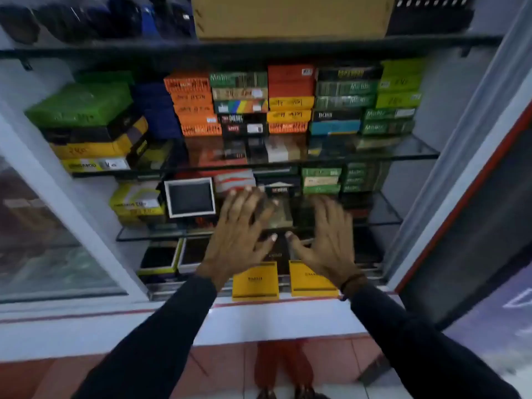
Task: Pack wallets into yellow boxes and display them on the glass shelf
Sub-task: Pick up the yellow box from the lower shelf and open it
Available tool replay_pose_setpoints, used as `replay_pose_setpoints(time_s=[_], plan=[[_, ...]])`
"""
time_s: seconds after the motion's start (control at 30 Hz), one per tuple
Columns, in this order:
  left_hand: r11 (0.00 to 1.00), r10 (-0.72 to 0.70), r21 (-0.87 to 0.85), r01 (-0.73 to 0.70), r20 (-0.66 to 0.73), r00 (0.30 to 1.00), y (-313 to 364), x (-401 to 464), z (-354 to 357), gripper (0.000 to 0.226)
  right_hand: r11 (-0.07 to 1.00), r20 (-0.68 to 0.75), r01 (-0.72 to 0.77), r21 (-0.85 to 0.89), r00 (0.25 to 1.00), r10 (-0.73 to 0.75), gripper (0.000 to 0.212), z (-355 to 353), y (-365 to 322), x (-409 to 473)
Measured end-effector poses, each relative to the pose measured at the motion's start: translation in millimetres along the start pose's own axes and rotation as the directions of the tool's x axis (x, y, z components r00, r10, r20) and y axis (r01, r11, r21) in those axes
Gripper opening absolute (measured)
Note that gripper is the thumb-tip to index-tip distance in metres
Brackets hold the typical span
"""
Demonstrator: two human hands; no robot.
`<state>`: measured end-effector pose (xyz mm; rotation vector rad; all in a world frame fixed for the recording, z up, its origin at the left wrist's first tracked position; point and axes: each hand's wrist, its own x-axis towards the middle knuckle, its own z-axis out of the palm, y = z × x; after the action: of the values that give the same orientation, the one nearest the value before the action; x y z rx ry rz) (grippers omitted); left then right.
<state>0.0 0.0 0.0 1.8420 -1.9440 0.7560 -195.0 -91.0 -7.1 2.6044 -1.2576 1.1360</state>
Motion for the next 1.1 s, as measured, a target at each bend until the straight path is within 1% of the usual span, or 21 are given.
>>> replay_pose_setpoints(time_s=[0.03, 0.07, 0.1, 0.13, 0.17, 0.2, 0.23, 0.27, 0.3, 0.33, 0.4, 0.47, 0.6, 0.67, 0.73, 0.8, 0.87, 0.93, 1.03, 1.07, 1.1], plan=[[0.999, 0.024, -0.03, -0.022, 0.084, 0.996, 6.6, -13.4, 16.3, 0.067, 0.987, 0.117, -0.067, 0.15, 0.992, 0.049, 0.066, 15.9, 1.0, -11.7], [0.998, 0.048, -0.054, -0.039, 0.171, 0.984, 11.2, -22.3, 29.5, 0.065, 0.94, 0.248, -0.186, 0.287, 0.962, 0.115, 0.05, 29.9, -0.6, -18.9], [0.996, 0.058, -0.087, -0.033, 0.297, 0.953, 17.2, -36.1, 47.5, 0.066, 0.866, 0.383, -0.333, 0.373, 0.906, 0.183, 0.031, 46.3, -0.3, -31.9], [0.994, 0.057, -0.108, -0.012, 0.431, 0.9, 24.2, -47.2, 59.8, 0.071, 0.738, 0.519, -0.514, 0.438, 0.814, 0.26, 0.014, 59.8, -3.5, -41.8], [0.993, 0.059, -0.12, 0.003, 0.515, 0.855, 27.3, -53.0, 76.4, 0.079, 0.574, 0.638, -0.672, 0.468, 0.706, 0.307, 0.008, 77.2, -2.3, -47.1], [0.992, 0.043, -0.124, 0.038, 0.591, 0.805, 28.9, -55.0, 88.7, 0.087, 0.384, 0.747, -0.811, 0.441, 0.569, 0.343, 0.012, 90.3, -2.4, -49.7], [0.992, 0.028, -0.115, 0.057, 0.624, 0.781, 29.6, -56.4, 102.1, 0.096, 0.222, 0.831, -0.895, 0.388, 0.444, 0.336, 0.018, 104.5, -0.5, -51.1], [0.992, 0.005, -0.1, 0.083, 0.669, 0.743, 28.9, -55.0, 110.5, 0.103, 0.099, 0.887, -0.943, 0.318, 0.333, 0.32, 0.024, 114.5, -0.5, -50.1], [0.991, -0.001, -0.095, 0.097, 0.712, 0.702, 28.5, -55.7, 122.5, 0.11, 0.041, 0.914, -0.964, 0.262, 0.262, 0.311, 0.028, 128.4, 1.5, -51.5], [0.991, -0.002, -0.085, 0.1, 0.751, 0.661, 29.0, -55.9, 130.5, 0.115, 0.024, 0.926, -0.976, 0.215, 0.211, 0.313, 0.03, 136.7, 0.6, -51.6], [0.995, -0.011, -0.056, 0.088, 0.781, 0.624, 30.2, -54.9, 143.9, 0.116, 0.055, 0.92, -0.986, 0.157, 0.167, 0.356, 0.032, 147.8, -0.5, -52.4], [0.992, -0.029, -0.058, 0.115, 0.771, 0.636, 28.1, -53.9, 151.1, 0.117, 0.072, 0.904, -0.986, 0.148, 0.165, 0.394, 0.032, 151.3, -2.8, -55.5], [0.964, -0.003, -0.176, 0.2, 0.743, 0.67, 11.4, -54.5, 146.1, 0.126, -0.013, 0.902, -0.983, 0.183, 0.163, 0.401, 0.039, 149.3, -2.3, -59.1], [0.918, -0.003, -0.268, 0.294, 0.734, 0.679, -0.8, -54.6, 135.2, 0.126, 0.007, 0.884, -0.973, 0.23, 0.212, 0.417, 0.03, 145.5, -3.0, -58.3], [0.862, -0.007, -0.35, 0.367, 0.715, 0.699, -11.6, -54.7, 123.6, 0.124, 0.107, 0.853, -0.951, 0.291, 0.308, 0.42, 0.022, 144.2, -8.0, -55.5], [0.828, -0.031, -0.385, 0.407, 0.693, 0.72, -18.2, -52.3, 114.3, 0.119, 0.236, 0.818, -0.924, 0.3, 0.377, 0.435, 0.024, 145.5, -15.7, -53.8], [0.811, -0.065, -0.387, 0.438, 0.684, 0.726, -23.4, -50.1, 109.6, 0.115, 0.27, 0.799, -0.91, 0.316, 0.408, 0.442, 0.034, 147.9, -23.2, -52.8], [0.79, -0.092, -0.39, 0.472, 0.687, 0.721, -28.8, -50.7, 107.6, 0.113, 0.296, 0.777, -0.894, 0.337, 0.442, 0.449, 0.036, 149.7, -29.5, -53.2], [0.737, -0.098, -0.441, 0.513, 0.68, 0.726, -35.8, -55.2, 107.3, 0.109, 0.471, 0.685, -0.837, 0.279, 0.517, 0.513, 0.027, 150.5, -25.6, -56.8], [0.713, -0.097, -0.463, 0.526, 0.678, 0.728, -38.2, -57.1, 107.5, 0.108, 0.5, 0.661, -0.825, 0.262, 0.531, 0.53, 0.027, 151.1, -22.4, -58.4], [0.688, -0.092, -0.487, 0.539, 0.678, 0.73, -40.4, -58.8, 107.3, 0.107, 0.496, 0.65, -0.83, 0.255, 0.527, 0.547, 0.03, 150.9, -19.6, -60.4]])
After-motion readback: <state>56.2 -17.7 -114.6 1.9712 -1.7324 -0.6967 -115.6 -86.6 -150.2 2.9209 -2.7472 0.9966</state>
